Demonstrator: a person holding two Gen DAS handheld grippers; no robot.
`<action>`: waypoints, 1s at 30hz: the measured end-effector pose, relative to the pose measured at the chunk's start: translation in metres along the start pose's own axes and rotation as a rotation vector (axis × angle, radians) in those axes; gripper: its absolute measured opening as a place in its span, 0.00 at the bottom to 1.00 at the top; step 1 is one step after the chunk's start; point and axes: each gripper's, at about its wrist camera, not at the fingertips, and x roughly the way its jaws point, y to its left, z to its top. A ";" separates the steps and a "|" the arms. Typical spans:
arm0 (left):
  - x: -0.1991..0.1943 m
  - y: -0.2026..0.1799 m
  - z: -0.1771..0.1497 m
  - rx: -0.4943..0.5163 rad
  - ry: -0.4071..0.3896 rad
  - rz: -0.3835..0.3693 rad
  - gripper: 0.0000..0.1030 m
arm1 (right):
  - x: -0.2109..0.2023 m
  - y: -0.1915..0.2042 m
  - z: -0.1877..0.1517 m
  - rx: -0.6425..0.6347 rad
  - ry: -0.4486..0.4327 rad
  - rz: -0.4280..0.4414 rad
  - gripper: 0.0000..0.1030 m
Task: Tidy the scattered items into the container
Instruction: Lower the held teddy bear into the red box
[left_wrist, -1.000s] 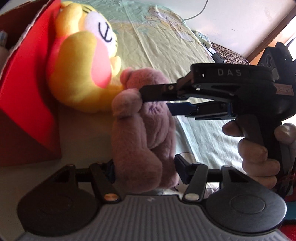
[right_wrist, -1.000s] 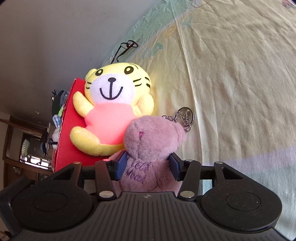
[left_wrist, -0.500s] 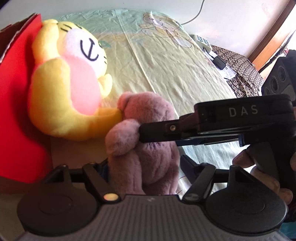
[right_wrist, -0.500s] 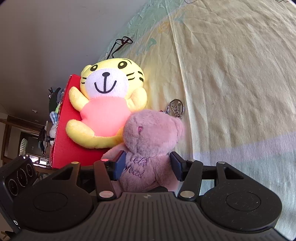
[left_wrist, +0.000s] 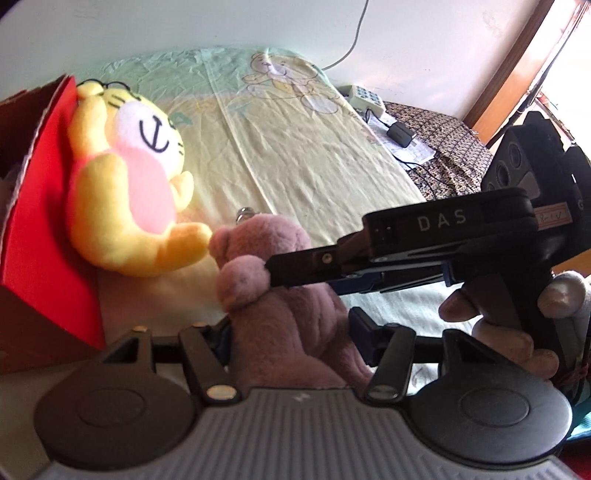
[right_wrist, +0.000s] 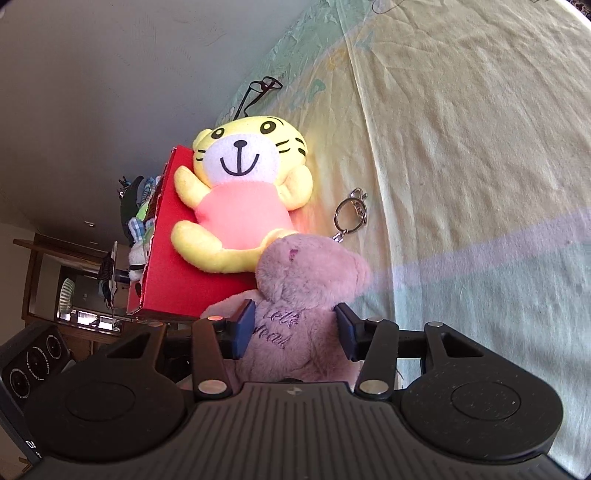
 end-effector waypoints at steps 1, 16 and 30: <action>-0.003 -0.002 0.000 0.004 -0.007 -0.008 0.58 | -0.003 0.005 0.000 -0.006 -0.007 0.008 0.48; -0.120 0.028 0.047 0.146 -0.313 -0.059 0.57 | -0.012 0.144 0.027 -0.197 -0.231 0.132 0.48; -0.195 0.141 0.051 0.094 -0.415 0.048 0.57 | 0.095 0.224 0.038 -0.306 -0.205 0.165 0.48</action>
